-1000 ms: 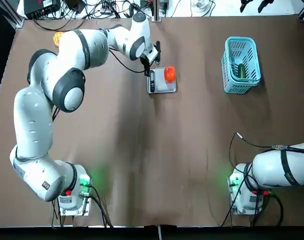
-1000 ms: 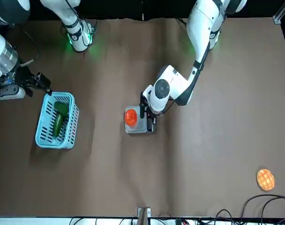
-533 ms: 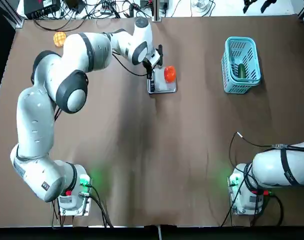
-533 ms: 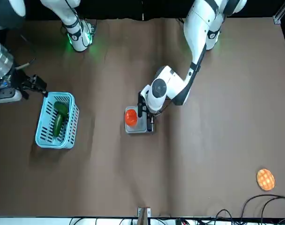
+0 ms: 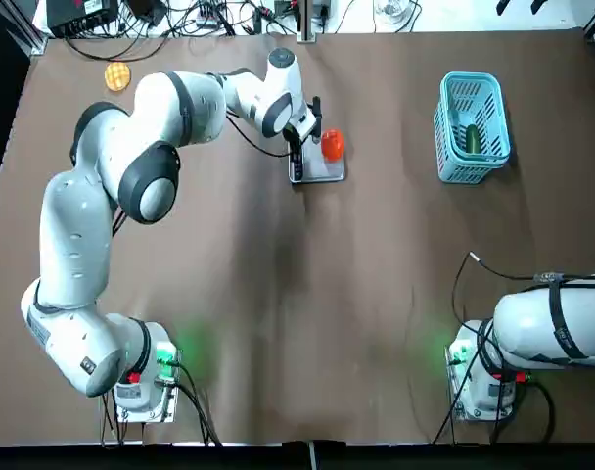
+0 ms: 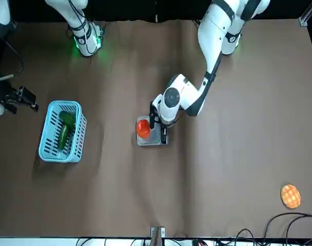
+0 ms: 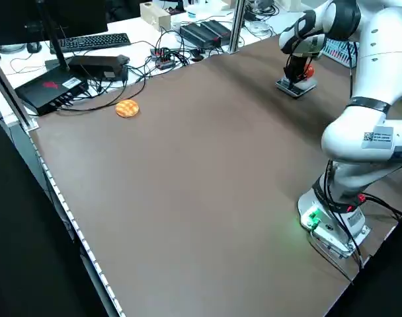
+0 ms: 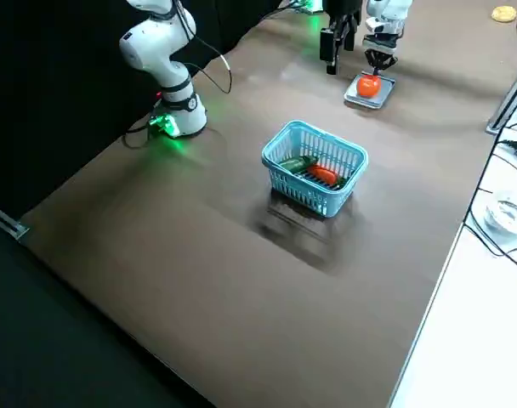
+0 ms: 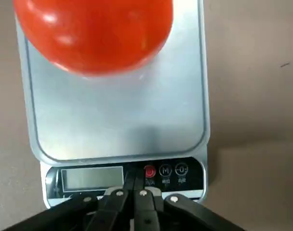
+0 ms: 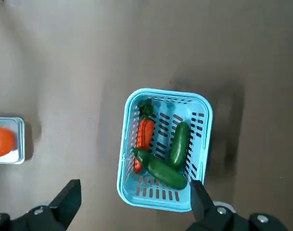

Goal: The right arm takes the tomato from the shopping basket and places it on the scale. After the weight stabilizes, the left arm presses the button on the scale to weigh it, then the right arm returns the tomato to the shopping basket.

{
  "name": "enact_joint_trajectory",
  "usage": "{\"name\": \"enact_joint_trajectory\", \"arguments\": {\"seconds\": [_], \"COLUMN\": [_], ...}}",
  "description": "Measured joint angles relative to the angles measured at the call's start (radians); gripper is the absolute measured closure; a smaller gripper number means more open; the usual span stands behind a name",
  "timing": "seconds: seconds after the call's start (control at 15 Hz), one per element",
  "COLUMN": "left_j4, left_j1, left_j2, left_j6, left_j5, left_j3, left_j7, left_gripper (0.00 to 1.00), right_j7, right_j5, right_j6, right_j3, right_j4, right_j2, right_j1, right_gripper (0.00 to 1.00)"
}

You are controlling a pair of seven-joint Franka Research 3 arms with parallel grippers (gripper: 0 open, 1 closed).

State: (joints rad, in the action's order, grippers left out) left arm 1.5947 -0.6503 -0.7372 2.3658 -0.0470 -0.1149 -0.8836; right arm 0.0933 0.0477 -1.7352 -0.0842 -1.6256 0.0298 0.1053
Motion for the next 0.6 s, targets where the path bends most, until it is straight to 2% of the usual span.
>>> {"name": "enact_joint_trajectory", "arguments": {"seconds": [0.6], "left_j4": [-0.001], "left_j1": [-0.004], "left_j2": [-0.011], "left_j6": [0.001], "left_j5": [0.000], "left_j3": [0.001], "left_j7": [0.000], "left_gripper": [0.99], "right_j7": [-0.001], "right_j5": [0.000], "right_j6": [0.004], "right_j3": [-0.003], "right_j4": [0.005], "right_j2": [0.000], "right_j1": [-0.002], "right_gripper": [0.00]}}
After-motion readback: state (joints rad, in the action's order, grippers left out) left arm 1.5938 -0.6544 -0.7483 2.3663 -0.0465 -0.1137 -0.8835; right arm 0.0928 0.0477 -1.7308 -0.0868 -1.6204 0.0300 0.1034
